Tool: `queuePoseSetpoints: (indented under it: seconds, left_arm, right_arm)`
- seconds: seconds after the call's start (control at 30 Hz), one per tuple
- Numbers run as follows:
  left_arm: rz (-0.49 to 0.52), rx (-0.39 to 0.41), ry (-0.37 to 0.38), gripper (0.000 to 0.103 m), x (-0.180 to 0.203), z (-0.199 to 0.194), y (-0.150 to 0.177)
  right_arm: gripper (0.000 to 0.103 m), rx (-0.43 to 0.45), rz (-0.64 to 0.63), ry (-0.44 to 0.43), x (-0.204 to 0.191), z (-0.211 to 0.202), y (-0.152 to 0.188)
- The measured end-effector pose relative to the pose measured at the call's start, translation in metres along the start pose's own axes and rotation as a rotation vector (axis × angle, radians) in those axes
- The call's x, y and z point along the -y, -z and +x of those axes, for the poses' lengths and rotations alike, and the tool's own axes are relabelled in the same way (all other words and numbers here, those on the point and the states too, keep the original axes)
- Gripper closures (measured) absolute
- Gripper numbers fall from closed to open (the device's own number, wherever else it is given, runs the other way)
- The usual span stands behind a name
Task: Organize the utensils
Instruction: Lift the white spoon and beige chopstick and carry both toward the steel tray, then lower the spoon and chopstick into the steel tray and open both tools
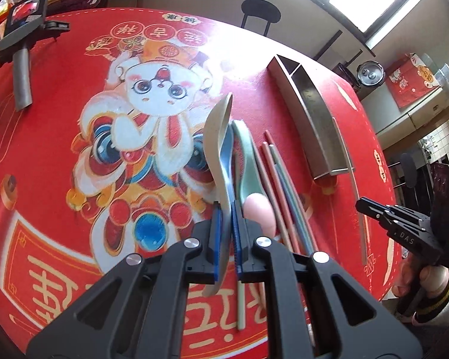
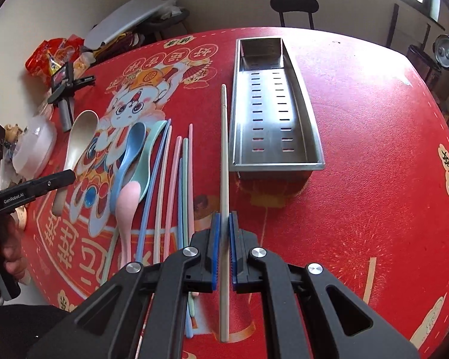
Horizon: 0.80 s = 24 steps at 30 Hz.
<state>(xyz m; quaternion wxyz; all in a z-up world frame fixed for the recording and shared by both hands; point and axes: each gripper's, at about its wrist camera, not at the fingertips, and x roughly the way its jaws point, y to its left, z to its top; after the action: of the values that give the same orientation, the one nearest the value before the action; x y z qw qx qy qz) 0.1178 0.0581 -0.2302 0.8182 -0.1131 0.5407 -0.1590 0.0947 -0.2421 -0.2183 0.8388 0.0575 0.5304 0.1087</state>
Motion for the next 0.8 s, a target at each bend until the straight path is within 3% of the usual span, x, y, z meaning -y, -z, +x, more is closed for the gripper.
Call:
queuePoseSetpoints:
  seconds: [0.27, 0.43, 0.8]
  left_arm:
    - [-0.016, -0.036, 0.123, 0.092, 0.066, 0.055, -0.088]
    - [-0.134, -0.075, 0.206, 0.092, 0.097, 0.105, -0.145]
    - [-0.324, -0.161, 0.252, 0.092, 0.114, 0.183, -0.193]
  right_arm:
    - [0.097, 0.013, 0.027, 0.052, 0.030, 0.011, -0.068]
    - [0.097, -0.020, 0.033, 0.090, 0.047, 0.038, -0.109]
    - [0.097, -0.081, 0.083, 0.073, 0.066, 0.076, -0.145]
